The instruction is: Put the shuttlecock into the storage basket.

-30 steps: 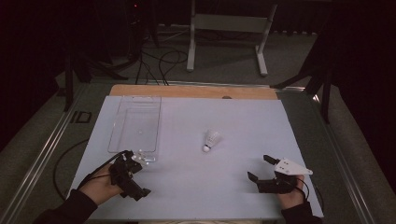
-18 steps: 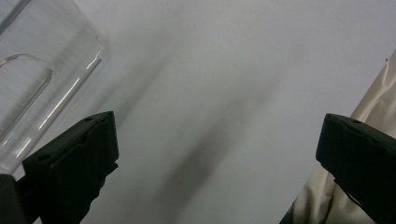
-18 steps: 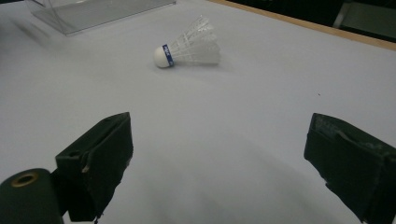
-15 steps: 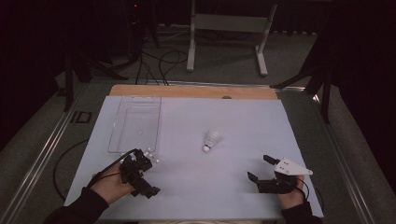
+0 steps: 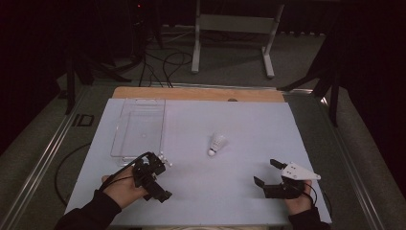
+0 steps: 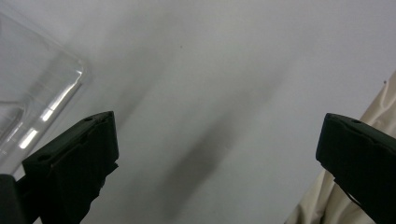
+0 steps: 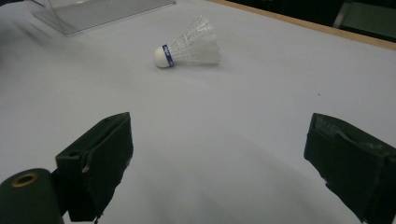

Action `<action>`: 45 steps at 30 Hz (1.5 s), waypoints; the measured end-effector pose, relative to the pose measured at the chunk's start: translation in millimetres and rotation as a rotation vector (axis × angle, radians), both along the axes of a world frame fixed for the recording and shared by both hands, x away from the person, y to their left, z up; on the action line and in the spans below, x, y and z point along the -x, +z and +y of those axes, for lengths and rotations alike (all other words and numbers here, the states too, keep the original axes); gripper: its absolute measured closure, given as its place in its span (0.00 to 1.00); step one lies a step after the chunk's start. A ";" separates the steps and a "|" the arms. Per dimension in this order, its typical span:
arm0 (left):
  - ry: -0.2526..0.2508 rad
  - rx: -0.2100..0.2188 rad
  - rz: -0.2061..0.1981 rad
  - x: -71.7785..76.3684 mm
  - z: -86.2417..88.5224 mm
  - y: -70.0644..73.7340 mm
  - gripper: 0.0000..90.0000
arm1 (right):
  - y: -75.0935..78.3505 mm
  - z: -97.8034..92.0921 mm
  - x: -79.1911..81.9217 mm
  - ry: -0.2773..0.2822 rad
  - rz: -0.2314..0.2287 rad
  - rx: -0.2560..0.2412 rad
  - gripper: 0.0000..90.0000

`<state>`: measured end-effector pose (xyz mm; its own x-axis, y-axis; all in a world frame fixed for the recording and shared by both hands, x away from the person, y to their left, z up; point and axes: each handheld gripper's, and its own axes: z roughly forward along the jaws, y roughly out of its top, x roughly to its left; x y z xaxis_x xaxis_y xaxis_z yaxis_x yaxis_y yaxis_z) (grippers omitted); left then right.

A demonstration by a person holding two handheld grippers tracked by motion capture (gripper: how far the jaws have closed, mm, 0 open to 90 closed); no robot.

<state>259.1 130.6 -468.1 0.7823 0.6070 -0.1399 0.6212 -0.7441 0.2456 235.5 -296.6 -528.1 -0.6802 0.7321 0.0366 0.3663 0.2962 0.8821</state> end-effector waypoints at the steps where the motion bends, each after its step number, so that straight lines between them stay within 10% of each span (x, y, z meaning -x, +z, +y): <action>1: 0.004 0.000 -0.008 -0.3 -2.2 0.4 0.00 | -0.1 0.1 -0.1 0.000 0.000 -0.001 0.09; 45: -0.028 -0.001 0.033 -51.0 -83.7 11.4 0.00 | -1.0 -0.3 -0.7 0.001 0.010 -0.010 0.09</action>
<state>310.1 46.9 -456.8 0.7942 0.5848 -0.1651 0.6076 -0.7619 0.2243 236.2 -296.9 -529.0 -0.6805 0.7310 0.0504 0.3747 0.2881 0.8813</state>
